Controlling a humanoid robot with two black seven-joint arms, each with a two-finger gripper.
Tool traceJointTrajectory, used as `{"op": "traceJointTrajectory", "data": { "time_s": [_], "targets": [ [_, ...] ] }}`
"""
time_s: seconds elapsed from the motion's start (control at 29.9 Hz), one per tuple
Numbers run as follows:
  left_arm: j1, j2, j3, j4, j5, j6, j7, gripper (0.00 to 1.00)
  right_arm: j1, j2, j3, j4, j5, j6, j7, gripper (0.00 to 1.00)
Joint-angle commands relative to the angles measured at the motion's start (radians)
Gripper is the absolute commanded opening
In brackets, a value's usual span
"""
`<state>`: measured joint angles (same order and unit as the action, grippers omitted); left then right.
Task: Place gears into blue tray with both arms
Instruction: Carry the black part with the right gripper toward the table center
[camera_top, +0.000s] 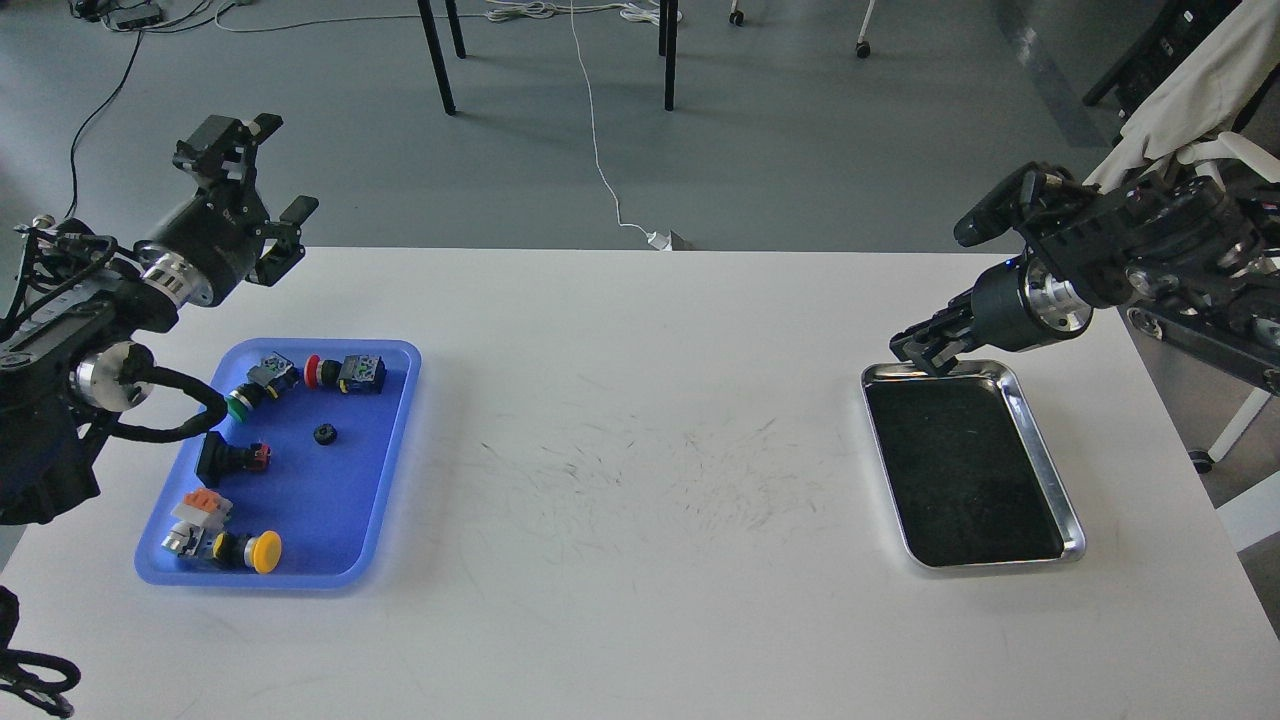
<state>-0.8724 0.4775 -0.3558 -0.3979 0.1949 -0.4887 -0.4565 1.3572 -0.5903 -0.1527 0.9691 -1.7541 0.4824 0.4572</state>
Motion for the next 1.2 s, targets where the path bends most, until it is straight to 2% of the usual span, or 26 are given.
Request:
{"op": "traceJointTrajectory", "data": {
  "time_s": [0.0, 0.13, 0.43, 0.64, 0.94, 1.07, 1.17],
  "targets": [
    [-0.004, 0.010, 0.000, -0.001, -0.002, 0.000, -0.001, 0.99, -0.009, 0.062, 0.087, -0.020, 0.001, -0.074, -0.023, 0.01],
    [-0.007, 0.044, 0.000, -0.001, 0.000, 0.000, 0.001, 0.99, -0.036, 0.124, 0.116, -0.046, 0.004, -0.209, -0.028, 0.01],
    [-0.016, 0.076, 0.000, -0.002, 0.003, 0.000, 0.002, 0.99, -0.145, 0.253, 0.177, -0.066, 0.002, -0.424, -0.023, 0.01],
    [-0.016, 0.110, -0.003, -0.007, 0.000, 0.000, 0.002, 0.99, -0.176, 0.357, 0.174, -0.076, 0.001, -0.484, -0.022, 0.01],
    [-0.017, 0.156, -0.006, -0.012, -0.002, 0.000, 0.002, 0.99, -0.239, 0.506, 0.147, -0.127, -0.013, -0.502, -0.015, 0.01],
    [-0.017, 0.181, -0.008, -0.016, -0.002, 0.000, 0.002, 0.99, -0.271, 0.589, 0.136, -0.194, -0.015, -0.538, -0.011, 0.01],
    [-0.017, 0.191, -0.008, -0.016, -0.002, 0.000, 0.002, 0.99, -0.288, 0.590, 0.128, -0.219, -0.016, -0.550, -0.011, 0.01]
  ]
}}
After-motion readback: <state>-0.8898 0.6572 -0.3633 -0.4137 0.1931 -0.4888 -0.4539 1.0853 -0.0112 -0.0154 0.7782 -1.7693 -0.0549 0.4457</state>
